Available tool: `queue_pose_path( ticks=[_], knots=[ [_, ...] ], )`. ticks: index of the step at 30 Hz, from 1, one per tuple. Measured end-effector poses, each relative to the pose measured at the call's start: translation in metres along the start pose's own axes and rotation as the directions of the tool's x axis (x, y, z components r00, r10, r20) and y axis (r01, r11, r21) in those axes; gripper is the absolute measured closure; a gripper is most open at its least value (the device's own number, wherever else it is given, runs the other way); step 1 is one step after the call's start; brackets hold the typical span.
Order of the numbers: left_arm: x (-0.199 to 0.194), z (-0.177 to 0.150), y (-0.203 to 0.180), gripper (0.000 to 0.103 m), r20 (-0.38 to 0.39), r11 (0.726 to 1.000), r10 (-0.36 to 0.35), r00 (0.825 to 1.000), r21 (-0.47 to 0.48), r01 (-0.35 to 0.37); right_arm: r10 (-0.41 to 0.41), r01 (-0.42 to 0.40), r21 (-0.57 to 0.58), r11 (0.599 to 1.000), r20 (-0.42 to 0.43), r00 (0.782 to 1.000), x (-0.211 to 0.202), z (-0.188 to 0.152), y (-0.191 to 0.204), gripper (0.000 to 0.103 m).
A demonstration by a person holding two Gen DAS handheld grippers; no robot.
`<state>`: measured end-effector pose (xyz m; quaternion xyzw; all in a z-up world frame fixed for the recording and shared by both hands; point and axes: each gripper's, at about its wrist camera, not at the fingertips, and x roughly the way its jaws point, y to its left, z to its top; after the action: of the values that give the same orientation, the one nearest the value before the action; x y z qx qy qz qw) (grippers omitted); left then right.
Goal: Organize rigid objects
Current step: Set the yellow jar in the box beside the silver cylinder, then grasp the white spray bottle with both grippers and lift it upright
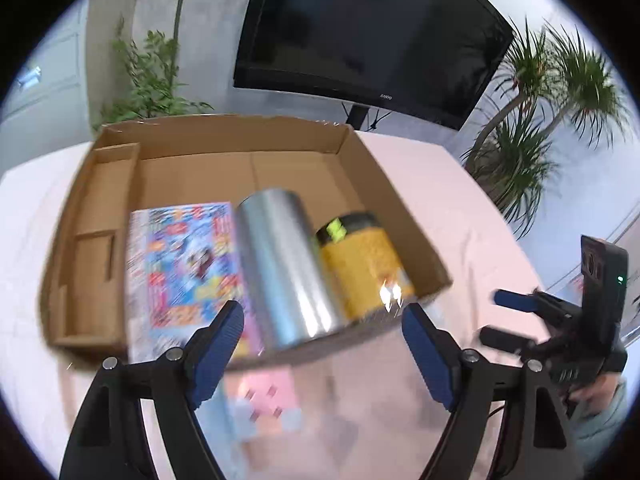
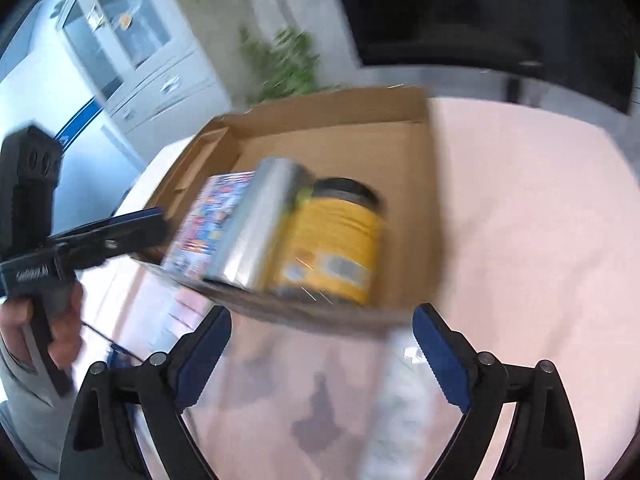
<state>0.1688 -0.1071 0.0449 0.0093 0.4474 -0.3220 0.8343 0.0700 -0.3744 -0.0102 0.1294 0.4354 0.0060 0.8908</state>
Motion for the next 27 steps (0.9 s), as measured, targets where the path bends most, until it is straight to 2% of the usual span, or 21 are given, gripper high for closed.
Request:
queue_pose_path(
  ticks=[2, 3, 4, 6, 8, 9, 11, 14, 15, 17, 18, 20, 22, 23, 25, 27],
  knots=[
    [-0.005, -0.013, -0.005, 0.022, -0.015, 0.998, 0.021, 1.0, 0.052, -0.02, -0.027, 0.031, 0.072, 0.997, -0.056, 0.998, 0.002, -0.03, -0.025, 0.012],
    [-0.007, -0.016, -0.008, 0.022, -0.02, 0.997, 0.025, 1.0, 0.074, -0.023, -0.02, 0.03, 0.096, 0.995, -0.1, 0.995, 0.009, -0.044, -0.031, 0.02],
    [-0.008, -0.02, -0.015, 0.022, -0.026, 0.994, 0.025, 0.999, 0.111, -0.022, -0.007, 0.021, 0.099, 0.995, -0.14, 0.99, 0.017, -0.057, -0.033, 0.03],
    [-0.008, -0.026, -0.023, 0.022, -0.038, 0.988, 0.008, 0.999, 0.156, -0.002, -0.016, 0.033, 0.082, 0.996, -0.197, 0.98, 0.035, -0.077, -0.028, 0.036],
    [-0.009, -0.03, -0.032, 0.022, -0.058, 0.978, -0.034, 0.998, 0.204, 0.045, -0.06, 0.07, 0.042, 0.997, -0.197, 0.979, 0.044, -0.089, -0.023, 0.042],
    [-0.009, -0.035, -0.037, 0.022, -0.061, 0.973, -0.043, 0.997, 0.222, 0.056, -0.086, 0.089, 0.007, 0.996, -0.2, 0.976, 0.047, -0.094, -0.017, 0.055],
    [-0.008, -0.037, -0.049, 0.022, -0.076, 0.957, -0.079, 0.994, 0.274, 0.097, -0.054, 0.046, -0.045, 0.998, -0.196, 0.979, 0.044, -0.104, -0.005, 0.055],
    [0.008, -0.042, -0.067, 0.022, -0.128, 0.925, -0.15, 0.98, 0.333, 0.185, 0.037, -0.081, -0.187, 0.979, -0.228, 0.973, 0.037, -0.121, 0.021, 0.055],
    [0.015, -0.043, -0.071, 0.022, -0.153, 0.913, -0.17, 0.973, 0.347, 0.214, 0.083, -0.148, -0.252, 0.956, -0.251, 0.964, 0.033, -0.129, 0.028, 0.056],
    [0.035, -0.051, -0.082, 0.022, -0.224, 0.884, -0.209, 0.952, 0.374, 0.281, 0.132, -0.22, -0.326, 0.92, -0.27, 0.954, 0.026, -0.134, 0.034, 0.057],
    [0.048, -0.057, -0.087, 0.023, -0.273, 0.868, -0.225, 0.935, 0.38, 0.32, 0.151, -0.249, -0.355, 0.901, -0.279, 0.948, 0.022, -0.136, 0.033, 0.058],
    [0.067, -0.069, -0.092, 0.023, -0.347, 0.854, -0.236, 0.908, 0.372, 0.364, 0.15, -0.266, -0.402, 0.876, -0.297, 0.943, 0.017, -0.132, 0.021, 0.057],
    [0.082, -0.084, -0.098, 0.027, -0.425, 0.831, -0.243, 0.872, 0.372, 0.413, 0.108, -0.238, -0.446, 0.863, -0.297, 0.949, 0.011, -0.128, 0.012, 0.053],
    [0.086, -0.09, -0.1, 0.032, -0.449, 0.824, -0.246, 0.859, 0.37, 0.429, 0.073, -0.202, -0.469, 0.86, -0.28, 0.957, 0.007, -0.122, 0.004, 0.053],
    [0.09, -0.103, -0.104, 0.039, -0.493, 0.81, -0.25, 0.833, 0.365, 0.459, 0.017, -0.136, -0.47, 0.872, -0.248, 0.968, 0.004, -0.11, -0.01, 0.049],
    [0.087, -0.111, -0.106, 0.04, -0.501, 0.808, -0.256, 0.826, 0.358, 0.468, -0.016, -0.072, -0.415, 0.907, -0.205, 0.979, 0.003, -0.094, -0.027, 0.049]
  ],
)
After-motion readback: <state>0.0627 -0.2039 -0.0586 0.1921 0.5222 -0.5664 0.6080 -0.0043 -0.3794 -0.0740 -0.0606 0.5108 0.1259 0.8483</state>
